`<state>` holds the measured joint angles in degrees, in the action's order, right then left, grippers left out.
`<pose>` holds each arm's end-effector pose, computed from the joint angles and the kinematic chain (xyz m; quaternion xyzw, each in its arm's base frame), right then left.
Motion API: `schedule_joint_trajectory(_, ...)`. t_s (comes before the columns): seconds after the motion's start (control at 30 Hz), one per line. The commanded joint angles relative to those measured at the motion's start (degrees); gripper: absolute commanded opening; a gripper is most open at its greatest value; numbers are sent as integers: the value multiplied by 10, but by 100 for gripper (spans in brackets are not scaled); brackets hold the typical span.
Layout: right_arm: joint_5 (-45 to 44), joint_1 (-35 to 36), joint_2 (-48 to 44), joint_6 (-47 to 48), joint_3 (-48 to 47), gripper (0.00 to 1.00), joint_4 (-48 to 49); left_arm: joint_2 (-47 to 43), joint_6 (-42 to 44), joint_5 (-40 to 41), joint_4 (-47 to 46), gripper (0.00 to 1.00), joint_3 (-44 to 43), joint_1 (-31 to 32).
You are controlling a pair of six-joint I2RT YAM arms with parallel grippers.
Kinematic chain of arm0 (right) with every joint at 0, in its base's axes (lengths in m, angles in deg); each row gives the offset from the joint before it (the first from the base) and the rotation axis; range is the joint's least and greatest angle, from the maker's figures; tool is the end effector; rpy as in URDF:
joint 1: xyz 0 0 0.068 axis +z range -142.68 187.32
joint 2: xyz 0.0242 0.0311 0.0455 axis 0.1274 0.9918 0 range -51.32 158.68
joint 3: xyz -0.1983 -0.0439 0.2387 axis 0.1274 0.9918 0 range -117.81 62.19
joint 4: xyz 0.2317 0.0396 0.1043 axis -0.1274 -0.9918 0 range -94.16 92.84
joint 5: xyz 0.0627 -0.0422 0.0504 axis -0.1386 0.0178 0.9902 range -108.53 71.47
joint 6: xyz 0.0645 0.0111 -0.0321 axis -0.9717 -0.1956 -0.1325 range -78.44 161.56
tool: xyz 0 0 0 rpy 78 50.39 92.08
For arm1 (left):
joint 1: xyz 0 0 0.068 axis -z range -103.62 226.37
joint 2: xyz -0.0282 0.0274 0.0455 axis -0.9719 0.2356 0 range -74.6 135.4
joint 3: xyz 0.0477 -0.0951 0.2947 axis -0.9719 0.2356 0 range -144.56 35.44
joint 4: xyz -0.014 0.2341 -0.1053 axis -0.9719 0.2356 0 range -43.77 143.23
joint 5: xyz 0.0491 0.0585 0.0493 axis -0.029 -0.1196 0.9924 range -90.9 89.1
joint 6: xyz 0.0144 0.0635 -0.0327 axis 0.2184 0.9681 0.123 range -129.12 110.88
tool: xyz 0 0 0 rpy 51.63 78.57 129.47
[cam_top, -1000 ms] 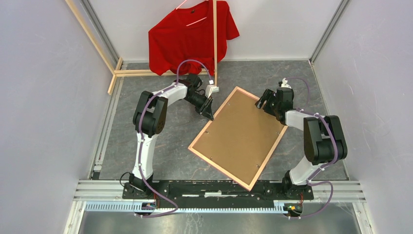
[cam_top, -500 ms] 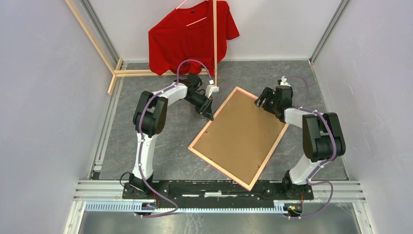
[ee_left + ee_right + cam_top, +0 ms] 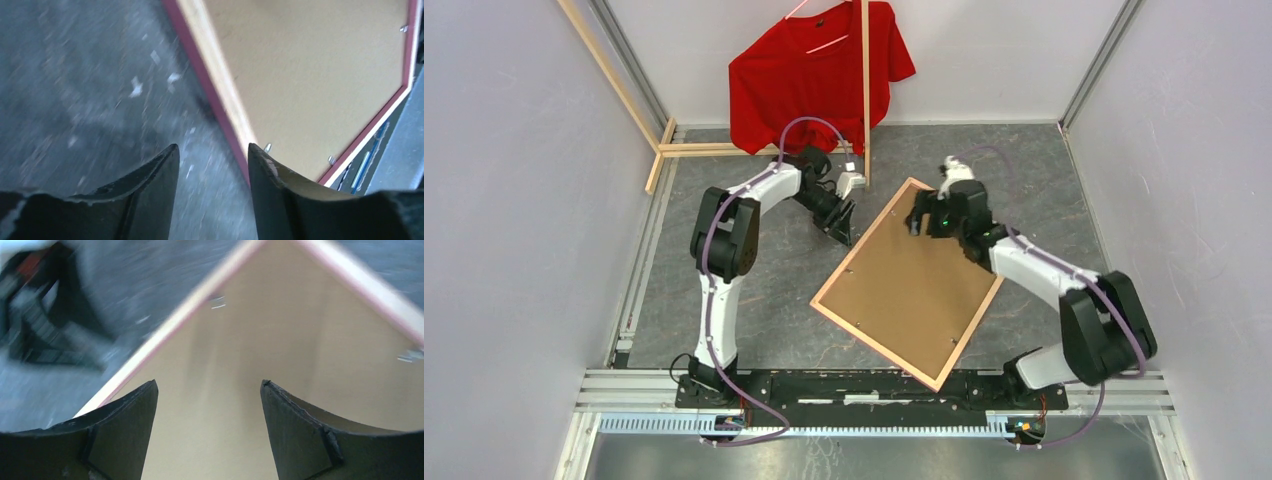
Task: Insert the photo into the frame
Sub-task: Install the photo frame at the center of the board, then turn over the photo frame at the center of the board.
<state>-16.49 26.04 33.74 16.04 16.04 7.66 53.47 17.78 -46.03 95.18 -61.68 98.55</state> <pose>0.3117 0.1079 0.2384 0.0440 0.8821 0.1911 0.4283 0.4152 -0.2157 0.1670 0.4127 0.8228 -0.3786 0.0969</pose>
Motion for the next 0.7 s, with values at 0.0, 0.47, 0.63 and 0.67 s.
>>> schedule_joint_trajectory(0.0, -12, 140, -78, 77, 12, 82, -80, -96, 52, 43, 58, 63, 6, -34)
schedule_joint_trajectory(0.47, -120, 526, -132, 80, 63, 75, -237, -370, 74, 81, 64, 78, 269, -42)
schedule_joint_trajectory(0.63, -143, 573, -104, 70, 70, 69, -237, -421, 69, 88, 64, 78, 311, -43)
schedule_joint_trajectory(0.67, -147, 579, -97, 69, 70, 68, -237, -426, 67, 91, 64, 78, 316, -43)
